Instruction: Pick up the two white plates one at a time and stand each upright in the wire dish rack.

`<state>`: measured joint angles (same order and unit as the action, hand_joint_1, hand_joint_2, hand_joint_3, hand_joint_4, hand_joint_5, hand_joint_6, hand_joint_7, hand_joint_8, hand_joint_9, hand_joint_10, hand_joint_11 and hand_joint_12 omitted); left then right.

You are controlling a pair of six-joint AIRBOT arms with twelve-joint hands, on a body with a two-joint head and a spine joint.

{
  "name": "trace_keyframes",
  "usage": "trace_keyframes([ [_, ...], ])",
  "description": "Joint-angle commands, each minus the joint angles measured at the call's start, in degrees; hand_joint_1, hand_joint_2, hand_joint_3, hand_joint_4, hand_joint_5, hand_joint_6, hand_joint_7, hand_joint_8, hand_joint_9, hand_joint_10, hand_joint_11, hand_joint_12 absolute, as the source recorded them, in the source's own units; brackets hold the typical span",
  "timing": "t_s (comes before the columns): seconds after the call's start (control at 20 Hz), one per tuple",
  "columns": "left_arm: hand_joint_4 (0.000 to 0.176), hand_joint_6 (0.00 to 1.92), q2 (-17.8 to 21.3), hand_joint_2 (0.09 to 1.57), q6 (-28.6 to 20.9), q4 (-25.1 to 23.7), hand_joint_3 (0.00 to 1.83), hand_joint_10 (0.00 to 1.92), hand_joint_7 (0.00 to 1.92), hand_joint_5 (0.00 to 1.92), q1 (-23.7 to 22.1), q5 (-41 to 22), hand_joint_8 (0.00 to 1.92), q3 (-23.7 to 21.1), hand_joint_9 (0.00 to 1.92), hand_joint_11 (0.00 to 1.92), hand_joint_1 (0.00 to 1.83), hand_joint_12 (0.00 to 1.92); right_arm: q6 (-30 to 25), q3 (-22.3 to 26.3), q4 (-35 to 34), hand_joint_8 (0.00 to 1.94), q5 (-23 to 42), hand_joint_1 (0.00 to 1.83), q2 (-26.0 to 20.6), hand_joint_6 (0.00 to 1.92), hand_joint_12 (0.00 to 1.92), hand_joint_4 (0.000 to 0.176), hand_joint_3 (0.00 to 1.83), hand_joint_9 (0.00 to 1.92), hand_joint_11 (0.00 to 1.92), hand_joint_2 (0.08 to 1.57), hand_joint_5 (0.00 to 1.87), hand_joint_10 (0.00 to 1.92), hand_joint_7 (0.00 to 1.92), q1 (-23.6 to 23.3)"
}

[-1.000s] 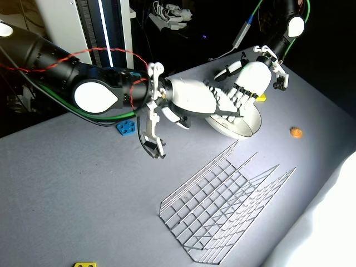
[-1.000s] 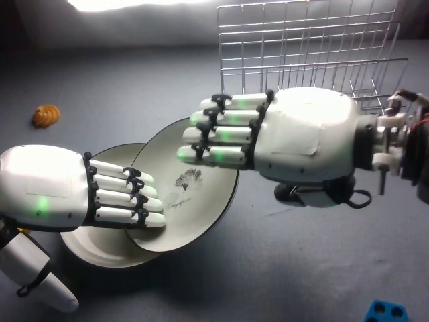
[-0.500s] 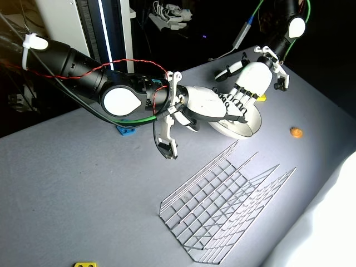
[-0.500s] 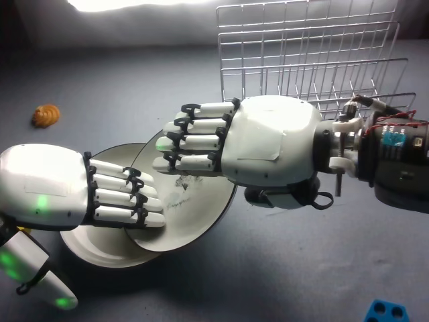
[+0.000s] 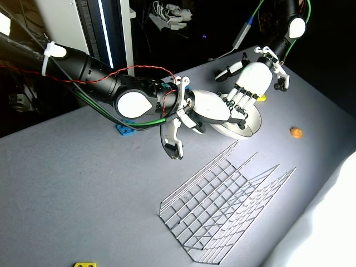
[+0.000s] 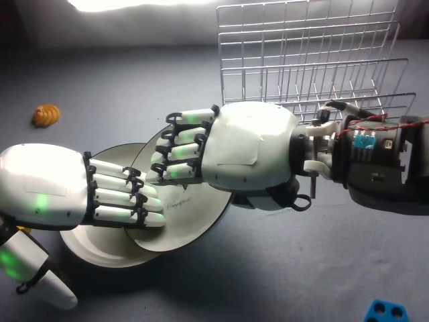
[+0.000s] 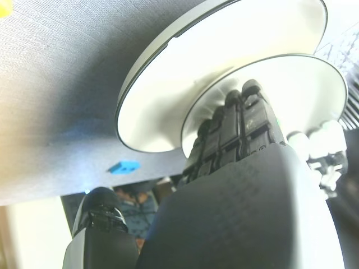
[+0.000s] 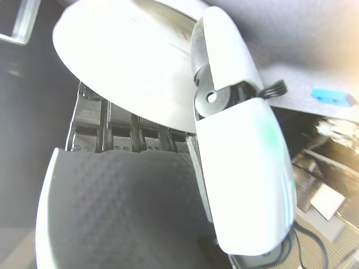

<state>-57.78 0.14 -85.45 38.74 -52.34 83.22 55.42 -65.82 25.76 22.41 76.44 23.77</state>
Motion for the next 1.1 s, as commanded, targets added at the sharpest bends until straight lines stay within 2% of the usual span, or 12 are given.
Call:
trace_keyframes([
  [0.0, 0.0, 0.0, -0.85, 1.03, 0.2, -0.29, 0.0, 0.0, 0.0, 0.0, 0.0, -0.33, 0.0, 0.13, 0.0, 0.0, 0.0, 0.0, 0.2, -0.06, -0.85, 0.01, 6.59, 1.15, 0.06, 0.02, 1.09, 0.0, 0.0, 0.48, 0.04, 1.11, 0.49, 0.04, 0.5, -0.6],
  [0.25, 0.0, 0.0, -0.91, 1.02, 0.2, 0.07, 0.0, 0.0, 0.0, 0.0, -0.04, -0.34, 0.0, 0.72, 0.0, 0.0, 0.0, 0.0, 0.19, -0.93, -0.85, 0.02, 6.58, 1.14, 1.2, 0.03, 1.2, 0.0, 0.0, 0.81, 0.33, 1.09, 0.86, 0.06, 0.88, -0.21],
  [0.3, 0.0, 0.0, -0.91, 1.03, 0.2, 0.08, 0.0, 0.0, 0.0, 0.0, -0.04, -0.34, 0.0, 0.82, 0.0, 0.0, 0.0, 0.0, 0.19, -0.96, -0.85, 0.02, 6.58, 1.16, 1.41, 0.75, 1.18, 0.0, 0.0, 0.97, 0.5, 1.1, 0.98, 0.06, 1.04, -0.08],
  [0.4, 0.0, 0.0, -0.91, 1.03, 0.2, 0.08, 0.0, 0.0, 0.0, 0.0, -0.03, -0.34, 0.0, 0.91, 0.0, 0.0, 0.0, 0.0, 0.19, -0.96, -0.85, 0.03, 6.58, 1.15, 1.62, 0.99, 1.2, 0.0, 0.01, 1.03, 0.56, 1.13, 0.93, 0.07, 1.08, 0.06],
  [0.45, 0.0, 0.0, -0.91, 1.03, 0.2, 0.08, 0.0, 0.0, 0.0, 0.0, -0.02, -0.34, 0.0, 0.91, 0.0, 0.0, 0.0, 0.0, 0.19, -0.97, -0.85, 0.56, 6.58, 1.22, 1.71, 0.92, 1.06, 0.0, 0.03, 1.17, 0.76, 1.07, 1.05, 0.09, 1.1, 0.14],
  [0.55, 0.0, 0.0, -0.92, 1.03, 0.19, 0.11, 0.0, 0.0, 0.0, 0.0, 0.0, -0.34, 0.0, 0.9, 0.0, 0.0, 0.0, 0.0, 0.19, -0.98, -0.85, 0.72, 6.6, 1.24, 1.83, 0.88, 1.01, 0.014, 0.0, 1.27, 0.88, 1.07, 1.08, 0.06, 1.1, 0.29],
  [0.6, 0.0, 0.0, -0.85, 1.03, 0.15, 0.27, 0.0, 0.0, 0.0, 0.0, -0.02, -0.34, 0.0, 0.84, 0.0, 0.0, 0.0, 0.0, 0.19, -0.98, -0.85, 0.7, 6.6, 1.37, 1.84, 0.94, 1.07, 0.0, 0.0, 1.04, 0.87, 1.07, 1.01, 1.0, 1.07, 0.32],
  [0.75, 0.0, 0.0, -0.13, 1.03, 0.05, 0.77, 0.0, 0.0, 0.0, 0.0, -0.48, -0.42, 0.0, 0.23, 0.0, 0.0, 0.0, 0.0, 0.19, -0.97, -0.85, 0.84, 6.87, 1.37, 1.83, 1.06, 1.09, 0.0, 0.0, 0.97, 0.84, 1.1, 0.95, 1.1, 0.98, 0.21],
  [0.8, 0.0, 0.0, 0.27, 1.04, -0.11, 0.79, 0.01, 0.0, 0.0, 0.0, -0.64, -0.44, 0.0, -0.19, 0.0, 0.0, 0.0, 0.0, 0.16, -0.97, -0.97, 0.85, 7.05, 1.25, 1.8, 1.07, 1.06, 0.0, 0.0, 1.0, 0.82, 1.11, 0.98, 0.63, 1.0, 0.09],
  [0.85, 0.0, 0.0, 0.6, 1.04, -0.27, 0.79, 0.01, 0.0, 0.0, 0.0, -0.77, -0.47, 0.0, -0.5, 0.0, 0.0, 0.0, 0.0, 0.15, -0.97, -1.29, 0.85, 7.08, 1.25, 1.79, 1.07, 1.06, 0.0, 0.0, 1.0, 0.82, 1.11, 0.98, 0.63, 1.0, 0.02],
  [0.9, 0.0, 0.0, 1.34, 1.03, -0.41, 0.8, 0.0, 0.0, 0.0, 0.0, -1.18, -0.52, 0.0, -1.11, 0.0, 0.0, 0.0, 0.0, 0.14, -0.97, -1.94, 0.8, 7.06, 1.34, 1.74, 1.08, 1.02, 0.0, 0.0, 0.97, 0.83, 1.11, 0.97, 0.95, 1.0, -0.17],
  [1.05, 0.0, 0.0, 3.73, 1.03, -0.85, 1.25, 0.0, 0.0, 0.0, 0.0, -2.66, -0.62, 0.0, -2.95, 0.0, 0.0, 0.0, 0.0, -0.05, -0.96, -2.48, 0.86, 7.05, 1.22, 1.64, 1.08, 0.99, 0.0, 0.0, 1.14, 0.83, 1.12, 0.98, 0.2, 1.0, -0.57],
])
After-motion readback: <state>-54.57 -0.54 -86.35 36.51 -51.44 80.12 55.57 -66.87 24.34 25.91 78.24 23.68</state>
